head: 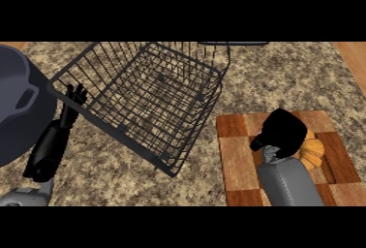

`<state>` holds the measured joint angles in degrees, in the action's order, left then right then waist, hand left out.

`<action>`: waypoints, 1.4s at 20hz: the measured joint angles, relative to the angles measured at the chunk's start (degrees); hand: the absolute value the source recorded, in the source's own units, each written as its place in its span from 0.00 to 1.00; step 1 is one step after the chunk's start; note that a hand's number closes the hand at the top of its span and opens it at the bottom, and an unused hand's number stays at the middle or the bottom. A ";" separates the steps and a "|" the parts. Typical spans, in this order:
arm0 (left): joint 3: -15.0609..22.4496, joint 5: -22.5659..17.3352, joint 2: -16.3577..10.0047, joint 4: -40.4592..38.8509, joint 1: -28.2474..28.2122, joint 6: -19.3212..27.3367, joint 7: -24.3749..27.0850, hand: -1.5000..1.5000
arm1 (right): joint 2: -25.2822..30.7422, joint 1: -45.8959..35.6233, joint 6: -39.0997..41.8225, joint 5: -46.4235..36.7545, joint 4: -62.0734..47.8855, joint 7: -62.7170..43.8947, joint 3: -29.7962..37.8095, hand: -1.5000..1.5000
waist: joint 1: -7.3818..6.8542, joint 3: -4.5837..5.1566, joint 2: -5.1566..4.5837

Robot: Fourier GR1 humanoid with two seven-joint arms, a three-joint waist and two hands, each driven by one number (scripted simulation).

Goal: Pick the cupcake from the cutting board and place it in the tiered basket

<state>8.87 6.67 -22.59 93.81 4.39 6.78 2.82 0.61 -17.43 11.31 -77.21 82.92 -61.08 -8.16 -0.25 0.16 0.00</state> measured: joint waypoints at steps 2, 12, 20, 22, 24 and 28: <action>-0.64 -0.01 0.06 -0.33 0.64 -0.94 -0.35 0.50 | 0.11 -0.92 -1.11 -2.04 -1.40 0.68 -0.14 1.00 | -0.02 0.01 -0.01; -2.62 0.83 0.82 0.76 -1.27 -1.95 0.55 0.50 | 4.49 11.12 2.99 -1.66 18.07 8.96 -4.26 1.00 | 1.26 -0.08 0.39; -3.21 1.34 1.24 0.86 -1.76 -2.09 0.42 0.50 | 9.04 26.22 7.64 10.01 44.85 16.36 -1.81 1.00 | 1.72 -0.10 0.44; -2.95 1.90 1.89 0.72 -1.78 -1.52 0.51 0.50 | 7.71 26.74 8.04 13.82 49.84 16.66 -0.41 1.00 | 1.63 -0.11 0.40; -2.95 1.71 2.00 0.87 -1.70 -1.98 0.52 0.50 | 7.16 25.03 10.27 14.49 51.72 15.67 -0.89 1.00 | 1.31 -0.08 0.36; -2.32 2.87 2.83 0.36 -1.65 -1.42 0.87 0.50 | 7.76 18.65 14.94 14.52 52.52 14.49 -1.91 1.00 | 0.90 -0.03 0.34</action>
<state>6.54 9.54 -19.76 94.16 2.74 5.36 3.70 8.37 1.23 26.24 -62.69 135.43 -46.59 -10.08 0.65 0.13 0.34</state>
